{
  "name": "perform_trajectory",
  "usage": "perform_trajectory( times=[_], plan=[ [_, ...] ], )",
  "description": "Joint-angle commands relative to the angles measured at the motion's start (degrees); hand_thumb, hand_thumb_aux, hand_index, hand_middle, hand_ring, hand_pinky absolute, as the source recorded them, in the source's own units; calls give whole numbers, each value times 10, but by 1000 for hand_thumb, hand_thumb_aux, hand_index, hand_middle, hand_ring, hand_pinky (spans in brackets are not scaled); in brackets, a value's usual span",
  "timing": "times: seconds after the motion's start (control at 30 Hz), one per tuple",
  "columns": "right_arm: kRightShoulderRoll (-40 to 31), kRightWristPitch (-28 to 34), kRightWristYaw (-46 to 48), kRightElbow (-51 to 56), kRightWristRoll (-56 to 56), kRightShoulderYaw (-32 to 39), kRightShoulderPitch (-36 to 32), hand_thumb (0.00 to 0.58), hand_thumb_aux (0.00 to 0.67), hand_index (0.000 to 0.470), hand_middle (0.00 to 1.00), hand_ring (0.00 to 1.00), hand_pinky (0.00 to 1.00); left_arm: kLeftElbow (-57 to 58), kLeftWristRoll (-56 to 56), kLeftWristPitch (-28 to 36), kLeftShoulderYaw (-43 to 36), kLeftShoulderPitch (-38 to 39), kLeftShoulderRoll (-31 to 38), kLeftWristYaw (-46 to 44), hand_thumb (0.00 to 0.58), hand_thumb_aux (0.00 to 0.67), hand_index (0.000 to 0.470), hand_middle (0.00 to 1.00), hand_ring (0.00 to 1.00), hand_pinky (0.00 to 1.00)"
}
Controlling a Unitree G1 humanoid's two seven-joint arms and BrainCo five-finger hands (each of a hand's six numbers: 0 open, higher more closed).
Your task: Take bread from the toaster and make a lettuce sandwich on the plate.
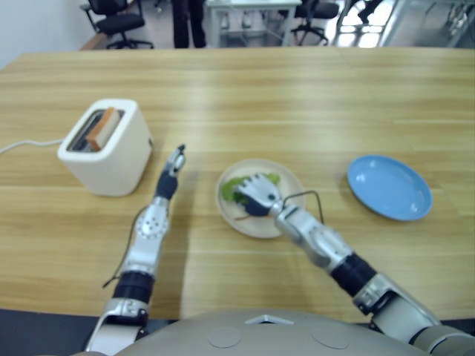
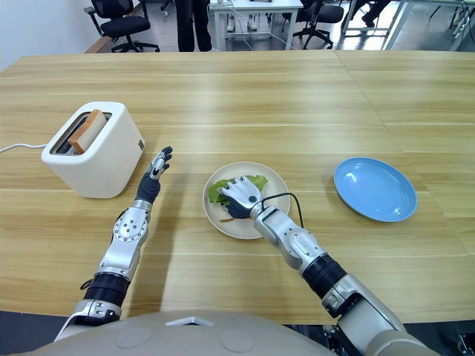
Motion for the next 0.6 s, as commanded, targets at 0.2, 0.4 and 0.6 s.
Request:
perform_trajectory(
  times=[0.2,0.4,0.6],
  plan=[
    [-36,11,21,-83,16,-42,24,0,0,0,0,0,0,14,5,0,1,-4,7,0,0,0,0,0,0,0],
    [-65,29,84,-230,35,-101,68,0,0,0,0,0,0,13,9,-3,1,-4,14,1,0,0,0,0,0,0],
    [-95,51,167,-370,101,-203,93,0,0,0,0,0,0,-25,21,-2,0,5,27,4,0,0,0,0,0,0]
  ],
)
